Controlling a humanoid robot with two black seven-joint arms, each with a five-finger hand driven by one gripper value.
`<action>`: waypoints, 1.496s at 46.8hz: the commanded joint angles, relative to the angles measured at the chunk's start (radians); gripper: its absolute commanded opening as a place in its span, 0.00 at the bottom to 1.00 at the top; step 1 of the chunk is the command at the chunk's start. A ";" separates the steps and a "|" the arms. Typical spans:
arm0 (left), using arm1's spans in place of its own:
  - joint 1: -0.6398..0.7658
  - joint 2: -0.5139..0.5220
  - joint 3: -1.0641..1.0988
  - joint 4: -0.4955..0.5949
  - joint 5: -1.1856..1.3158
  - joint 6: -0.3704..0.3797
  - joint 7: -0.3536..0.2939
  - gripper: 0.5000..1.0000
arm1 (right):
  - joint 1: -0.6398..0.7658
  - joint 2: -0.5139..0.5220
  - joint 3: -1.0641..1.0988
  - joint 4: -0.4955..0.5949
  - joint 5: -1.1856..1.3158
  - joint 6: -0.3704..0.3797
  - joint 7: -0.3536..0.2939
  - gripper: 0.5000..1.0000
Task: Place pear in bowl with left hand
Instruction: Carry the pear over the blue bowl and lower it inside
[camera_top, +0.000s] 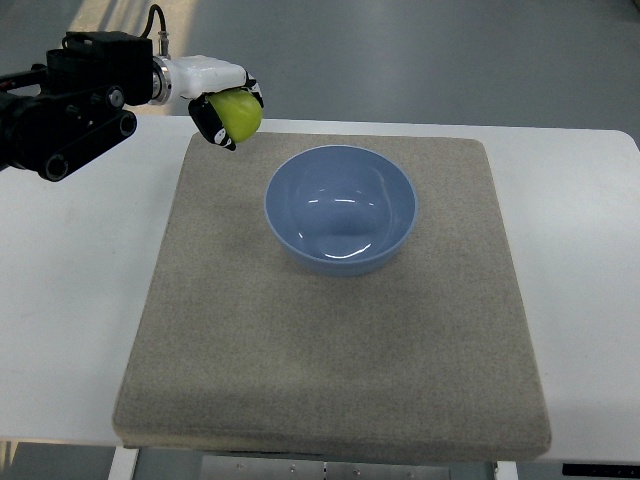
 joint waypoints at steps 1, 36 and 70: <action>-0.031 0.029 -0.010 -0.042 -0.009 -0.031 0.000 0.00 | -0.001 0.000 -0.001 0.000 0.000 0.000 0.000 0.85; -0.059 -0.034 -0.033 -0.370 -0.089 -0.246 -0.014 0.00 | -0.001 0.000 0.000 0.000 0.000 0.000 0.000 0.85; -0.008 -0.083 -0.040 -0.320 0.014 -0.190 -0.016 0.99 | -0.001 0.000 0.000 0.000 0.000 0.000 0.000 0.85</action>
